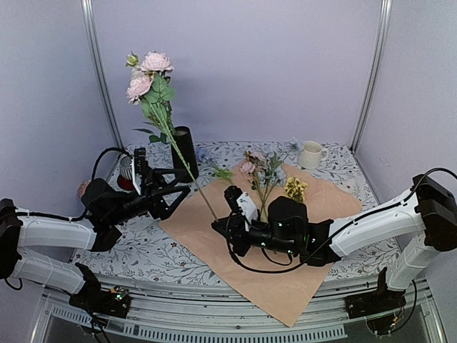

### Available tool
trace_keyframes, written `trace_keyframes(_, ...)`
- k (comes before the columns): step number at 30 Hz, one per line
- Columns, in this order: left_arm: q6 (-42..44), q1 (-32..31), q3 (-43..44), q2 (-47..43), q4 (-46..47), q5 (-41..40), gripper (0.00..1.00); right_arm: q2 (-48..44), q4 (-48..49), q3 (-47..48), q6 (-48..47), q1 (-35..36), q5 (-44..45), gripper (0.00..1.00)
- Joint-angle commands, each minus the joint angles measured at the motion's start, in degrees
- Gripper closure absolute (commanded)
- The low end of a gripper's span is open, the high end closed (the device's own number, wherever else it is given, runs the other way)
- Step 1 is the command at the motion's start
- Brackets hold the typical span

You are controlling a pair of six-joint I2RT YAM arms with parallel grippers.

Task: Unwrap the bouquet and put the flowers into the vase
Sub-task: Pass from the right arm to the left

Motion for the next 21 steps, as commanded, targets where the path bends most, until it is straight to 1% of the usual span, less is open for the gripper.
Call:
trace_keyframes(1,-1.0,1.5,-0.7,-0.9,2.1,1.4,0.12,1.5,3.2,1.2,-2.0,1.0,-2.0,0.98)
trace_keyframes(5,-1.3,2.2,-1.6,-1.8,3.4,1.7,0.16,2.5,3.1,1.7,-2.6,1.2,-2.7,0.97)
trace_keyframes(8,-2.1,2.9,-2.2,-1.9,4.5,1.8,0.26,2.8,3.0,1.9,-2.9,1.5,-3.1,0.97)
trace_keyframes(12,-4.1,4.0,-2.5,-1.6,6.6,3.1,0.47,3.3,2.7,2.0,-3.3,1.7,-2.9,0.97)
trace_keyframes(15,-5.0,4.3,-2.4,-1.3,7.7,4.3,0.58,3.7,2.7,2.0,-3.4,1.8,-2.6,0.97)
trace_keyframes(21,-5.6,4.7,-2.3,-1.2,7.7,4.4,0.97,4.6,2.6,2.1,-3.2,1.8,-2.1,0.97)
